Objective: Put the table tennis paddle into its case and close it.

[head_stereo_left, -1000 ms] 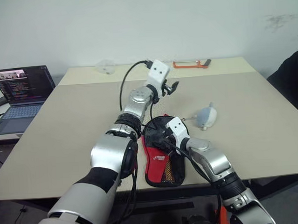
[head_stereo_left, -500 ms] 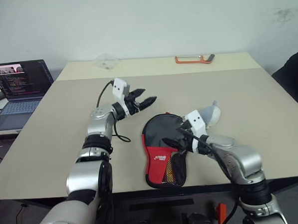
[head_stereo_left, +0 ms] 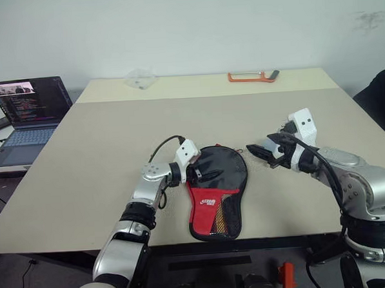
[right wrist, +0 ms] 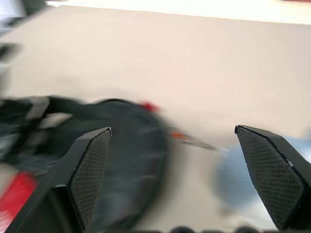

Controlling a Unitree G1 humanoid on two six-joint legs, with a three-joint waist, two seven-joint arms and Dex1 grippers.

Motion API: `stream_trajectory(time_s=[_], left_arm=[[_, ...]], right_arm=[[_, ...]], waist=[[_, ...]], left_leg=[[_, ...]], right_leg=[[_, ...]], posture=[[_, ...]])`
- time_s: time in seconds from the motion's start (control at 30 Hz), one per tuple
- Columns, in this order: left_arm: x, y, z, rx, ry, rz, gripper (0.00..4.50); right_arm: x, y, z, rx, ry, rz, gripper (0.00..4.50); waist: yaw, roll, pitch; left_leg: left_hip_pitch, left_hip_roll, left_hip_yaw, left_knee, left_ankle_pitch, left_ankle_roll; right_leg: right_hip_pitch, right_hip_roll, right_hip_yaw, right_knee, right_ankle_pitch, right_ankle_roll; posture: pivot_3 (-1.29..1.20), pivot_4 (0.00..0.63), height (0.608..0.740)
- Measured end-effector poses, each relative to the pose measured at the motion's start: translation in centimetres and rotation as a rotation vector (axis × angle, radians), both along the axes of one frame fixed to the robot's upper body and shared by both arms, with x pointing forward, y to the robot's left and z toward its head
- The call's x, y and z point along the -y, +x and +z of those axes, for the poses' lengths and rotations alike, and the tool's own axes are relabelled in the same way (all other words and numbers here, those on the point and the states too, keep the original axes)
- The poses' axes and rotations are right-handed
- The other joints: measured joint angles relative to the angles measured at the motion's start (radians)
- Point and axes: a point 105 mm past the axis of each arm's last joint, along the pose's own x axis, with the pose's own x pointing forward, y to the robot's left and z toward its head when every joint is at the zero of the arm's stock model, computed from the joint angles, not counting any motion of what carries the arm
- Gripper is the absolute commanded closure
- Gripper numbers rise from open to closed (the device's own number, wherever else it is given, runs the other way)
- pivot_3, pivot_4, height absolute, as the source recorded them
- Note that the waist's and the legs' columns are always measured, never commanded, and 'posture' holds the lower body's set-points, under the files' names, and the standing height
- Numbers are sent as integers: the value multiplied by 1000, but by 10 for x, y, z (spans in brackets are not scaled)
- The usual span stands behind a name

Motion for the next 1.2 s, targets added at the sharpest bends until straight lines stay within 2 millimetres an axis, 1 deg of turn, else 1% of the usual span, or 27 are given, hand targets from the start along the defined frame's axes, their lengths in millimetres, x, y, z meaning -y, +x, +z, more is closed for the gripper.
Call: stream_trajectory(time_s=[0.13,0.3,0.37,0.4,0.5,0.57,0.73,0.83,1.03,1.13,1.2], left_arm=[[3,-1,-3,-7,4,-7,631],[-1,0,-4,-12,12,2,631],[-2,0,-4,-13,14,4,631],[-2,0,-4,-13,15,5,631],[-3,0,-4,-13,15,5,631],[-2,0,-4,-14,14,2,631],[3,-4,-6,-24,16,-36,631],[4,-7,-8,-29,27,-60,585],[4,-10,-13,-29,57,-85,585],[5,-10,-14,-25,62,-93,585],[5,-10,-15,-30,60,-93,585]], right_arm=[[8,22,-21,-27,-12,-92,0],[16,41,-22,-4,-29,-169,0],[19,44,-31,-27,-40,-189,0],[22,46,-39,-48,-51,-202,0],[26,49,-48,-67,-73,-222,0],[26,51,-51,-71,-80,-221,0],[27,54,-50,-68,-85,-229,0],[28,54,-51,-71,-87,-236,597],[28,54,-51,-71,-94,-238,2341],[30,50,-52,-67,-101,-235,3107],[34,46,-52,-67,-114,-230,3522]], waist=[[-1,0,0],[0,0,0],[1,0,0],[1,0,0],[0,0,0],[-1,0,0],[-1,0,0],[-1,0,0],[0,0,0],[1,1,-1],[3,2,-1]], left_leg=[[0,0,1,0,0,0],[0,0,1,0,0,0],[0,0,1,0,0,0],[0,0,1,0,0,0],[1,0,1,0,0,0],[1,0,1,0,0,0],[1,0,1,1,0,0],[1,0,1,1,0,0],[1,0,1,1,0,0],[2,0,1,1,0,0],[2,0,1,1,0,0]], right_leg=[[0,0,1,1,0,0],[0,0,1,1,0,0],[0,0,1,1,0,0],[0,0,1,1,0,0],[0,0,1,1,0,0],[0,0,1,1,0,0],[0,0,1,2,0,0],[0,0,1,2,0,0],[0,0,1,2,0,0],[1,0,1,2,0,0],[1,0,1,2,0,0]], posture=[[0,150,740],[0,150,740],[0,150,740],[0,150,740],[0,150,740],[0,150,740],[0,150,740],[0,150,740],[0,150,740],[0,150,740],[0,150,740]])
